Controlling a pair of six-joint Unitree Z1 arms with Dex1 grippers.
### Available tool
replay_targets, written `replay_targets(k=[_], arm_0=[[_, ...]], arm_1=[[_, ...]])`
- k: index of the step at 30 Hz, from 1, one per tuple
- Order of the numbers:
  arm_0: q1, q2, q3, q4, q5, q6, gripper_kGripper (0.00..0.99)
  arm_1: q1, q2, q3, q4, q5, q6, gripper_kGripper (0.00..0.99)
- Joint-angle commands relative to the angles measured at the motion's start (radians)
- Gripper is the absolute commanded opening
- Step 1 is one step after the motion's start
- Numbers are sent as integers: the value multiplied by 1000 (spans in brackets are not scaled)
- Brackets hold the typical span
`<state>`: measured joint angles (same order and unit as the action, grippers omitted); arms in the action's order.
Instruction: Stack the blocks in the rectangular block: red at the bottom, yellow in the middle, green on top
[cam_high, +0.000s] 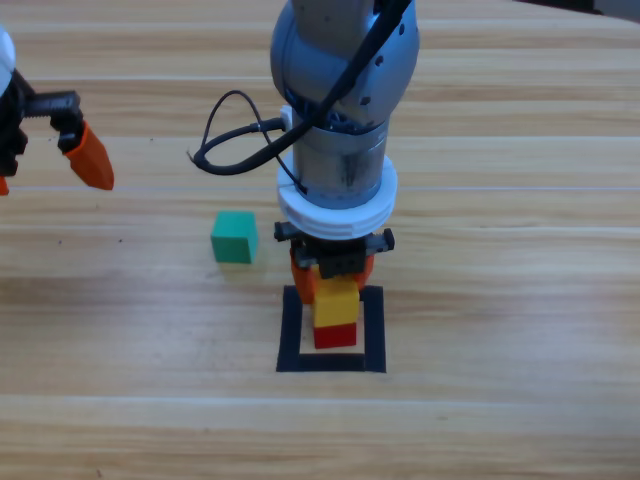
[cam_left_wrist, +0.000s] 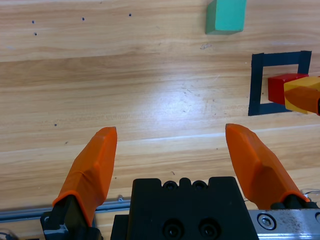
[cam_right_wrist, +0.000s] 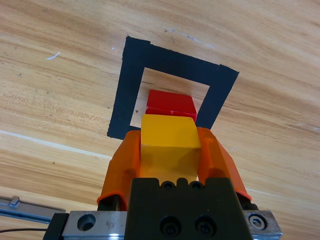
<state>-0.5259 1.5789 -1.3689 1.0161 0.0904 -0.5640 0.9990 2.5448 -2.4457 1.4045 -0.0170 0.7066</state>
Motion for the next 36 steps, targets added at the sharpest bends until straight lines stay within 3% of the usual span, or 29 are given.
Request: replay_targets(k=[1,24,26,32,34,36], arm_0=[[18,-13,48,-37,-15,6,922],[18,7,70,-70,-17,3,920],[18,10,68,-71,-17,3,920],[18,13,68,-74,-18,3,920],[18,16,70,-76,-18,3,920],[18,18,70,-77,-18,3,920]], arm_1=[[23,68,-15,18,-3,1,0],[20,65,-29,36,-35,10,0],[20,68,-27,37,-35,11,147],[20,69,-30,42,-38,13,158],[20,72,-30,42,-37,13,333],[17,80,-30,47,-37,19,894]])
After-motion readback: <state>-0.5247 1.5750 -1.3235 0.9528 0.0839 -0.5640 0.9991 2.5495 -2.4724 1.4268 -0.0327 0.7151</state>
